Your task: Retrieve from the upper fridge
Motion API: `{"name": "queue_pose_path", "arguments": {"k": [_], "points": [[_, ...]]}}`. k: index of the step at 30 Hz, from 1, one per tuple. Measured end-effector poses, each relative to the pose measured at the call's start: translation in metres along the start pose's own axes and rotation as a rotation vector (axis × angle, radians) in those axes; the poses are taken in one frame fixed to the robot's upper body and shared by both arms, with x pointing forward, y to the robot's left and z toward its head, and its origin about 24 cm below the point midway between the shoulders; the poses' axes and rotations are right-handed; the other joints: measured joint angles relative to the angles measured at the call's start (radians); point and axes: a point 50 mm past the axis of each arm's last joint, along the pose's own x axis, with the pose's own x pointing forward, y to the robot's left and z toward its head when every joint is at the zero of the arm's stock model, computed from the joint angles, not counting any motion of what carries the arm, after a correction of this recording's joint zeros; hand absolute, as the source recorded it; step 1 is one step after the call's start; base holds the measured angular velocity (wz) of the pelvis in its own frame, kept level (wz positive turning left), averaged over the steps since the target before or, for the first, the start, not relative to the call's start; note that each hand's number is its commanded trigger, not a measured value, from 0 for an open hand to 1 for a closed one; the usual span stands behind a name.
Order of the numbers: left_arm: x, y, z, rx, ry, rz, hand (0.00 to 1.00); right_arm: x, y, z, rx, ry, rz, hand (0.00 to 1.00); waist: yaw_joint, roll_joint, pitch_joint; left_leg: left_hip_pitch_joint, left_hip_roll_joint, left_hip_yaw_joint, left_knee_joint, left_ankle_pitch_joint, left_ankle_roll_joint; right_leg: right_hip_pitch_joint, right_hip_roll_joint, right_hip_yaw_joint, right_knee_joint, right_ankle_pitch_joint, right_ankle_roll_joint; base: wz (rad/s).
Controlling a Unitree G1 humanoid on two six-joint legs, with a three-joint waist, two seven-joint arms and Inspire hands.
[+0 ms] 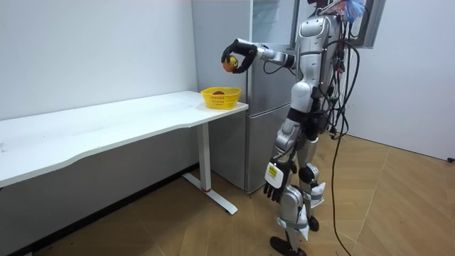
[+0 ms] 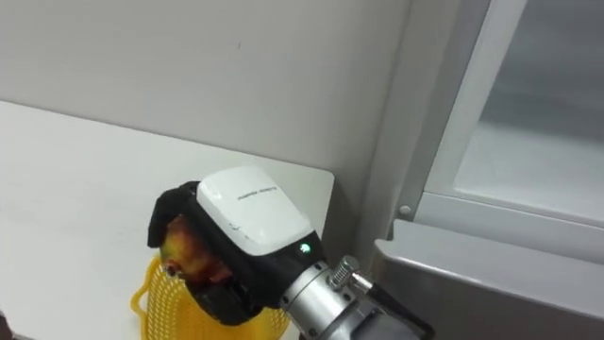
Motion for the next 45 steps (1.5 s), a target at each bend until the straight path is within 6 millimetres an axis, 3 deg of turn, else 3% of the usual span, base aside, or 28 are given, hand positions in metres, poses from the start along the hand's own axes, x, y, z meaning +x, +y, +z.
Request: {"name": "queue_pose_path", "arguments": {"k": [12, 27, 28, 29, 30, 31, 45], "points": [[0.001, 0.0, 0.004, 0.002, -0.007, -0.003, 0.0, -0.001, 0.024, -0.015, -0.019, 0.073, 0.101, 1.0, 0.02, -0.007, 0.0071, -0.021, -0.001, -0.012, 0.008, 0.0, 0.0, -0.003, -0.001, -0.008, 0.001, 0.0, 0.0, 0.03], [0.001, -0.001, 0.007, 0.001, -0.017, -0.007, 0.0, -0.003, 0.033, -0.025, -0.058, 0.132, 0.144, 1.0, 0.024, -0.003, 0.0104, -0.042, -0.001, -0.021, 0.017, 0.0, 0.0, -0.021, -0.004, -0.026, -0.001, 0.0, 0.0, 0.01], [0.001, -0.001, 0.008, 0.001, -0.018, -0.007, 0.0, -0.003, 0.033, -0.025, -0.061, 0.133, 0.145, 0.81, 0.024, -0.003, 0.0105, -0.041, -0.001, -0.021, 0.017, 0.0, 0.0, -0.022, -0.004, -0.026, -0.001, 0.0, 0.0, 0.0], [0.001, -0.001, 0.007, 0.001, -0.018, -0.007, 0.0, -0.003, 0.034, -0.026, -0.064, 0.138, 0.147, 0.47, 0.024, -0.003, 0.0105, -0.042, -0.001, -0.021, 0.017, 0.0, 0.0, -0.024, -0.004, -0.025, -0.001, 0.0, 0.0, 0.0], [0.001, -0.001, 0.008, 0.001, -0.02, -0.006, 0.0, -0.003, 0.035, -0.026, -0.066, 0.146, 0.151, 0.04, 0.023, -0.003, 0.0104, -0.043, -0.001, -0.021, 0.017, 0.0, 0.0, -0.025, -0.004, -0.026, -0.001, 0.0, 0.0, 0.0], [0.001, -0.001, 0.009, 0.002, -0.021, -0.006, 0.0, -0.003, 0.035, -0.026, -0.065, 0.148, 0.153, 0.0, 0.023, -0.003, 0.0103, -0.044, -0.001, -0.02, 0.017, 0.0, 0.0, -0.026, -0.004, -0.026, 0.0, 0.0, 0.0, 0.0], [0.001, -0.001, 0.009, 0.002, -0.021, -0.005, 0.0, -0.002, 0.036, -0.026, -0.072, 0.154, 0.168, 0.0, 0.024, -0.003, 0.0101, -0.051, -0.001, -0.017, 0.017, 0.0, 0.0, -0.03, -0.004, -0.026, 0.001, 0.0, 0.0, 0.0]]}}
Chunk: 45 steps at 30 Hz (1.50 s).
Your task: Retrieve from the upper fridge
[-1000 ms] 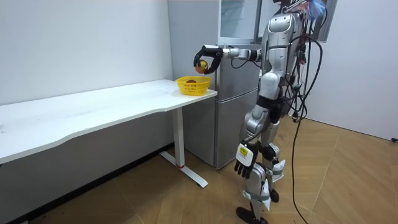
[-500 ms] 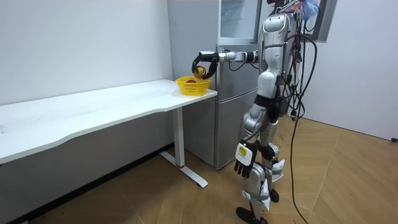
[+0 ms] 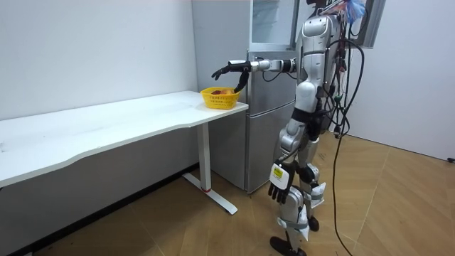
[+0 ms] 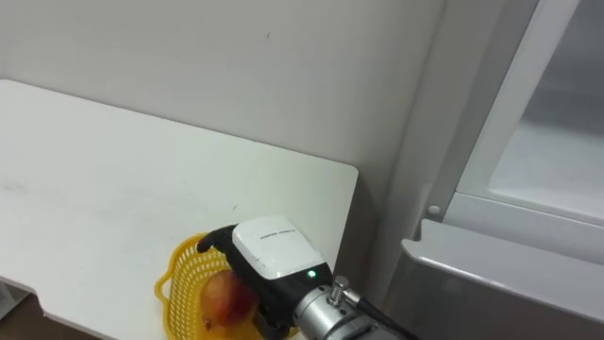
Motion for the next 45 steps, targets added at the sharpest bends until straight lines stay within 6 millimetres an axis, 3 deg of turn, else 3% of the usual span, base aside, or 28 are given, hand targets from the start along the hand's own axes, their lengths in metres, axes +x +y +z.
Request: {"name": "queue_pose_path", "arguments": {"k": [31, 40, 45], "points": [[0.0, 0.002, 0.001, -0.003, 0.007, 0.017, 0.0, 0.0, -0.001, 0.001, 0.006, -0.006, -0.007, 0.0, -0.006, -0.004, -0.003, 0.005, -0.001, 0.008, 0.01, 0.0, 0.0, 0.001, -0.002, 0.002, 0.004, 0.0, 0.0, 0.0], [0.0, 0.002, -0.003, -0.004, 0.018, 0.032, 0.0, 0.005, -0.037, 0.014, 0.043, -0.092, -0.155, 0.0, -0.022, -0.002, -0.0022, 0.002, -0.001, 0.009, 0.011, 0.0, 0.0, 0.002, -0.001, 0.003, 0.004, 0.0, 0.0, 0.0], [-0.001, 0.001, -0.008, -0.017, 0.025, 0.032, 0.0, -0.005, -0.081, 0.027, 0.113, -0.178, -0.376, 0.0, -0.06, 0.0, -0.0051, 0.011, -0.001, 0.007, 0.016, 0.0, 0.0, 0.012, -0.002, 0.004, 0.003, 0.0, -0.001, 0.01]]}}
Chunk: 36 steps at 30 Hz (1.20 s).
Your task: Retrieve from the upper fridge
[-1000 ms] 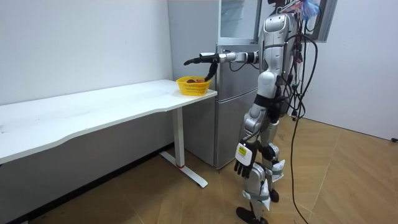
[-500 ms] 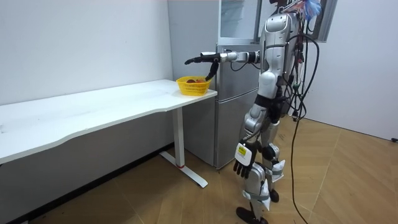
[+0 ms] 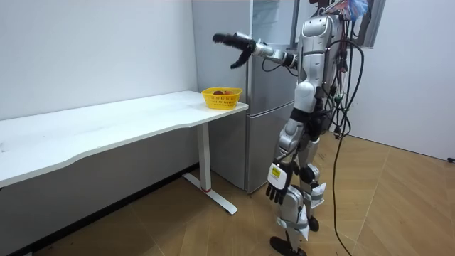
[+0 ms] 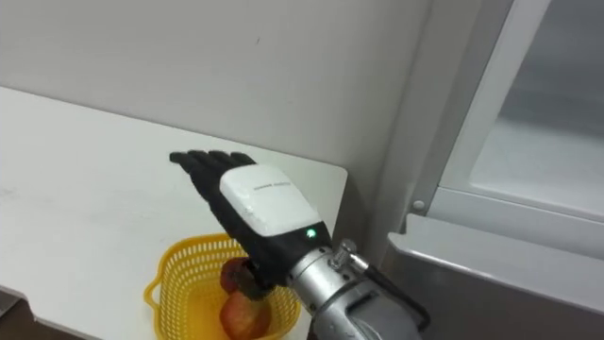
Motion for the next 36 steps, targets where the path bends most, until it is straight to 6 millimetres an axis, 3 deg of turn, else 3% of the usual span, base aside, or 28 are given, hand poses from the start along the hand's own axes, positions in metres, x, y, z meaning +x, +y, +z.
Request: {"name": "queue_pose_path", "arguments": {"k": [2, 6, 12, 21, 28, 34, 36], "points": [[0.0, 0.0, -0.002, -0.004, 0.005, 0.003, 0.0, 0.0, -0.011, 0.005, 0.039, -0.03, -0.073, 0.0, -0.018, 0.004, -0.0047, 0.008, 0.0, 0.005, 0.0, 0.0, 0.0, 0.005, 0.0, 0.0, -0.001, 0.0, 0.0, -0.02], [0.0, -0.003, -0.007, -0.011, 0.017, 0.012, 0.0, -0.001, -0.029, 0.011, 0.113, -0.077, -0.184, 0.0, -0.057, 0.023, -0.0011, 0.032, 0.001, 0.017, -0.003, 0.0, 0.0, 0.03, 0.001, 0.006, -0.003, 0.0, 0.0, -0.05], [-0.001, -0.007, -0.015, -0.022, 0.037, 0.005, 0.0, -0.006, -0.051, 0.014, 0.117, -0.112, -0.344, 0.0, -0.098, 0.049, -0.0118, 0.055, 0.005, 0.044, -0.02, 0.0, 0.0, 0.031, 0.009, 0.04, -0.001, 0.001, -0.001, -0.14], [-0.002, -0.02, -0.03, -0.033, 0.071, -0.025, 0.0, -0.022, -0.086, 0.007, 0.247, -0.114, -0.608, 0.0, -0.147, 0.052, -0.0136, 0.067, 0.005, 0.053, -0.022, -0.001, 0.0, 0.036, 0.01, 0.048, 0.001, 0.002, -0.002, -0.02], [-0.003, -0.03, -0.034, -0.057, 0.086, -0.012, 0.0, -0.059, -0.086, -0.021, 0.28, 0.065, -0.744, 0.0, -0.177, 0.062, -0.0153, 0.068, 0.005, 0.057, -0.023, -0.001, 0.0, 0.037, 0.01, 0.053, -0.001, 0.002, -0.002, -0.01], [-0.002, -0.043, -0.034, -0.121, 0.088, -0.034, 0.0, -0.084, -0.089, -0.036, 0.261, 0.18, -0.846, 0.0, -0.198, 0.111, -0.017, 0.079, 0.008, 0.073, -0.036, -0.001, 0.0, 0.033, 0.016, 0.074, -0.001, 0.002, -0.002, -0.07], [-0.002, -0.044, -0.034, -0.122, 0.087, -0.035, 0.0, -0.094, -0.087, -0.042, 0.265, 0.232, -0.872, 0.0, -0.207, 0.123, -0.0225, 0.081, 0.009, 0.076, -0.037, -0.001, 0.0, 0.031, 0.018, 0.078, -0.001, 0.001, -0.002, -0.05]]}}
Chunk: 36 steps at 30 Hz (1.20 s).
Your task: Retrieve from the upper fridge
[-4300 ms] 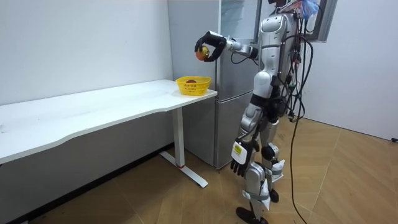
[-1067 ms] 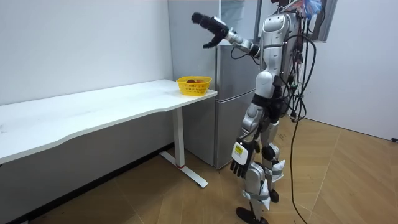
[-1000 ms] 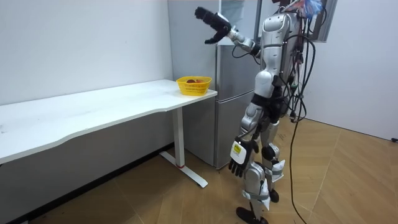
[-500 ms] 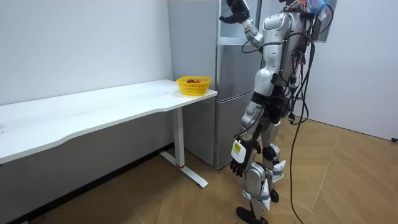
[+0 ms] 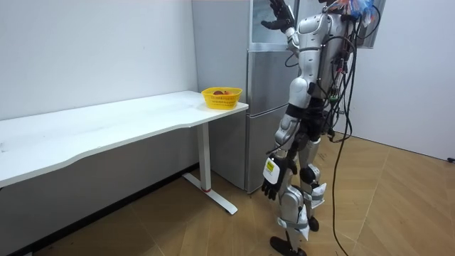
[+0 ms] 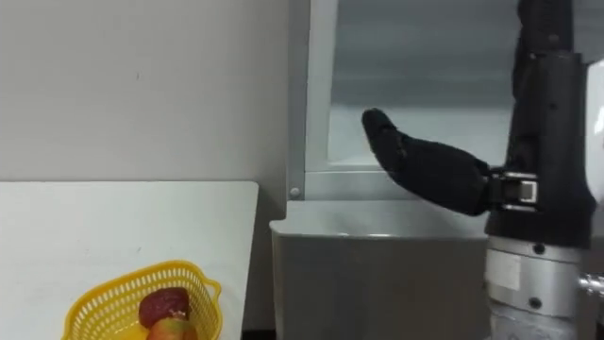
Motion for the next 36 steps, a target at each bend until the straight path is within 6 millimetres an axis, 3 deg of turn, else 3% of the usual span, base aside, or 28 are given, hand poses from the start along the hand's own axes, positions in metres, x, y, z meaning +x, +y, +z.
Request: {"name": "queue_pose_path", "arguments": {"k": [4, 9, 15, 18, 22, 26, 28, 29, 32, 36], "points": [[0.0, 0.0, -0.001, 0.001, 0.005, 0.006, 0.0, -0.006, -0.005, -0.007, -0.014, 0.045, -0.031, 0.0, -0.014, -0.003, 0.0017, -0.001, -0.001, 0.022, 0.001, 0.0, 0.0, -0.014, 0.0, 0.015, 0.003, 0.0, 0.0, -0.17], [0.0, 0.001, -0.002, 0.006, 0.008, 0.024, 0.0, -0.016, -0.014, -0.015, -0.051, 0.093, -0.056, 0.0, -0.04, -0.028, 0.0074, 0.001, -0.003, 0.033, 0.0, 0.0, 0.0, -0.015, 0.0, 0.027, 0.0, 0.0, 0.001, -0.05], [0.0, -0.001, -0.002, 0.014, 0.012, 0.019, 0.0, -0.02, -0.024, -0.021, -0.087, 0.119, -0.122, 0.0, -0.069, -0.022, 0.0074, 0.002, -0.003, 0.036, -0.005, 0.0, 0.0, -0.019, 0.001, 0.031, 0.001, 0.0, 0.001, -0.01], [0.0, -0.002, -0.001, 0.043, 0.01, 0.028, 0.0, -0.025, -0.026, -0.024, -0.102, 0.143, -0.128, 0.0, -0.081, -0.013, 0.0012, 0.001, -0.003, 0.038, -0.004, 0.0, 0.0, -0.028, 0.002, 0.035, 0.005, 0.0, 0.001, -0.04], [0.0, -0.004, -0.002, 0.052, 0.006, 0.022, 0.0, -0.039, -0.029, -0.029, -0.139, 0.19, -0.127, 0.0, -0.077, -0.013, 0.0008, 0.007, -0.003, 0.047, -0.001, 0.0, 0.0, -0.031, 0.002, 0.045, 0.015, -0.001, 0.001, -0.08], [0.0, -0.004, -0.003, 0.04, 0.006, 0.022, 0.0, -0.06, -0.038, -0.035, -0.185, 0.262, -0.118, 0.0, -0.075, -0.029, 0.0068, 0.004, -0.005, 0.048, -0.001, 0.0, 0.0, -0.032, 0.001, 0.051, 0.014, -0.004, 0.004, 0.0], [0.0, -0.004, -0.003, 0.033, 0.006, 0.021, 0.0, -0.067, -0.04, -0.036, -0.197, 0.284, -0.108, 0.0, -0.072, -0.031, 0.0058, 0.003, -0.005, 0.048, -0.002, 0.0, 0.001, -0.031, 0.002, 0.055, 0.014, -0.005, 0.004, 0.0], [0.0, -0.004, -0.001, 0.033, 0.002, 0.023, 0.0, -0.07, -0.042, -0.036, -0.201, 0.291, -0.105, 0.0, -0.074, -0.026, 0.0085, 0.003, -0.004, 0.05, -0.003, -0.001, 0.001, -0.034, 0.003, 0.057, 0.015, -0.004, 0.004, 0.0], [0.0, -0.002, 0.001, 0.035, -0.005, 0.027, 0.0, -0.073, -0.043, -0.036, -0.202, 0.295, -0.103, 0.0, -0.076, -0.024, 0.006, -0.002, -0.002, 0.052, -0.004, -0.001, 0.001, -0.04, 0.005, 0.059, 0.016, -0.002, 0.002, -0.02], [0.0, -0.002, 0.001, 0.035, -0.01, 0.027, 0.0, -0.077, -0.043, -0.039, -0.206, 0.307, -0.101, 0.0, -0.085, -0.003, 0.0006, -0.004, -0.002, 0.054, -0.004, -0.001, 0.001, -0.044, 0.006, 0.059, 0.016, -0.001, 0.001, 0.0]]}}
